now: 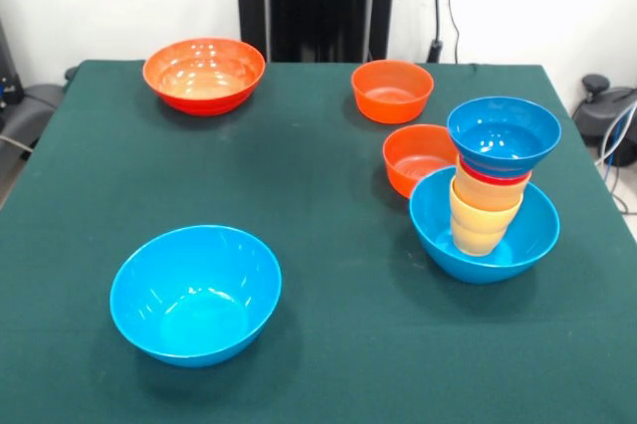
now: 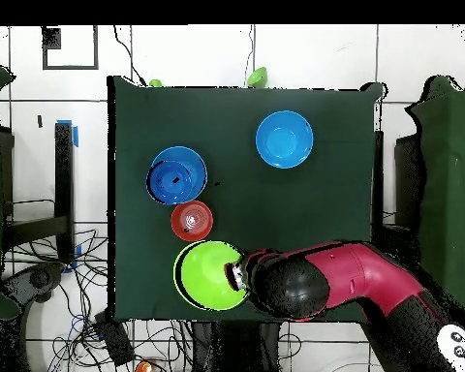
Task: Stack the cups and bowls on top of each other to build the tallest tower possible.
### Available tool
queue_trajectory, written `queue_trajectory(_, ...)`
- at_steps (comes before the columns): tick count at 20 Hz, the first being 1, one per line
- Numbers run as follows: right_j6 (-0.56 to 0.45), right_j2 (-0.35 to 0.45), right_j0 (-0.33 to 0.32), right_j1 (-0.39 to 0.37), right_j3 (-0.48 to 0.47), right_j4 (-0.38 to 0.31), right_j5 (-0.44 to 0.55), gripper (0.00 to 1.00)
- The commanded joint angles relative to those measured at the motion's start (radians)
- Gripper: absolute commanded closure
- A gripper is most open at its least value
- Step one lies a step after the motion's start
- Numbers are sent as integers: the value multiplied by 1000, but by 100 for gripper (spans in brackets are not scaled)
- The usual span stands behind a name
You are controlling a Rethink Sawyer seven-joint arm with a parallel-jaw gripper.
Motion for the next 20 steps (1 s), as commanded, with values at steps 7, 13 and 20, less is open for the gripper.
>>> queue_trajectory(7, 3, 69, 38, -101, -107, -11, -209, 100)
queue_trajectory(13, -16, -13, 198, 13, -317, 21, -116, 100)
queue_trajectory(20, 3, -28, 262, 4, -412, 111, -5, 100)
